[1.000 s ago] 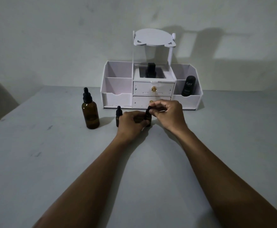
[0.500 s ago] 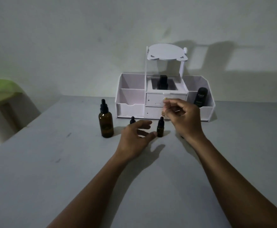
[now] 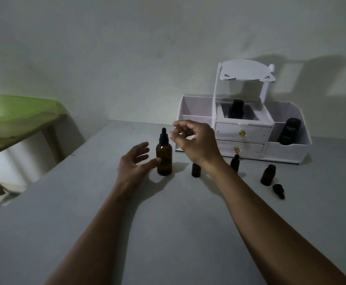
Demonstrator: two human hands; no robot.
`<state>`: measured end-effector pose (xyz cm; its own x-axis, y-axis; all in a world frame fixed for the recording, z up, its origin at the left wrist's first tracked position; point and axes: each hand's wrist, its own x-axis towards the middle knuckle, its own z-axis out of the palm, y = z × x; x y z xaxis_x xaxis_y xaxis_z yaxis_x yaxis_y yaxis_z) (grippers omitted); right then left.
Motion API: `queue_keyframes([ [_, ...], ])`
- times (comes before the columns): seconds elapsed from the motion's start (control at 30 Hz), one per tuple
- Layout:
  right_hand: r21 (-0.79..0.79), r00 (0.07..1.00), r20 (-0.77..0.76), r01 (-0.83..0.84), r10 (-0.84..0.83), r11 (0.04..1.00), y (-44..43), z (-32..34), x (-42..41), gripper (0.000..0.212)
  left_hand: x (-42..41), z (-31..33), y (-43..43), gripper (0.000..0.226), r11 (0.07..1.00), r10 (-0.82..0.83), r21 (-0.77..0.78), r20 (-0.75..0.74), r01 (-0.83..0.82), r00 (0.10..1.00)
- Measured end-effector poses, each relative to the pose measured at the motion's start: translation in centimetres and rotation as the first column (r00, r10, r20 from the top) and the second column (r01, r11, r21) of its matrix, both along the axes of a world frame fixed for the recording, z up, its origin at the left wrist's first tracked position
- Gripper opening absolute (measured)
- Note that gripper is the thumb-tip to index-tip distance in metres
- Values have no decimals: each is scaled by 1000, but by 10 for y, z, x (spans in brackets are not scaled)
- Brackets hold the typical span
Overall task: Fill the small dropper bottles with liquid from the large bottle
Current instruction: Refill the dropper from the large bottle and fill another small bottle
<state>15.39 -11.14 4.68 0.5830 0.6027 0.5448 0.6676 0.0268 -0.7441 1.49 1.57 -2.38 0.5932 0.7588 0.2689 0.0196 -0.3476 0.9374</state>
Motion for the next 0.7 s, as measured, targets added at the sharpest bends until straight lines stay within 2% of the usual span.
queue_keyframes([
  [0.07, -24, 1000, -2, 1, -1, 1000, 12, -1, -3, 32, 1, 0, 1, 75, 998, -54, 11, -15, 55, 998],
  [0.17, -34, 1000, -8, 1, -2, 999, 28, -5, -10, 33, 1, -2, 4, 70, 996, -84, 29, -39, 86, 996],
  [0.4, -4, 999, -25, 36, -36, 999, 38, -8, -14, 19, -1, -5, 0, 50, 990, -126, 63, -43, 129, 991],
  [0.57, 1, 998, -22, 57, -57, 998, 44, -3, -14, 9, -1, -7, 1, 48, 989, -118, 83, -52, 122, 992],
  [0.7, -9, 998, 4, 61, -61, 998, 44, -2, -13, 9, -1, -6, -1, 49, 988, -123, 82, -68, 129, 990],
])
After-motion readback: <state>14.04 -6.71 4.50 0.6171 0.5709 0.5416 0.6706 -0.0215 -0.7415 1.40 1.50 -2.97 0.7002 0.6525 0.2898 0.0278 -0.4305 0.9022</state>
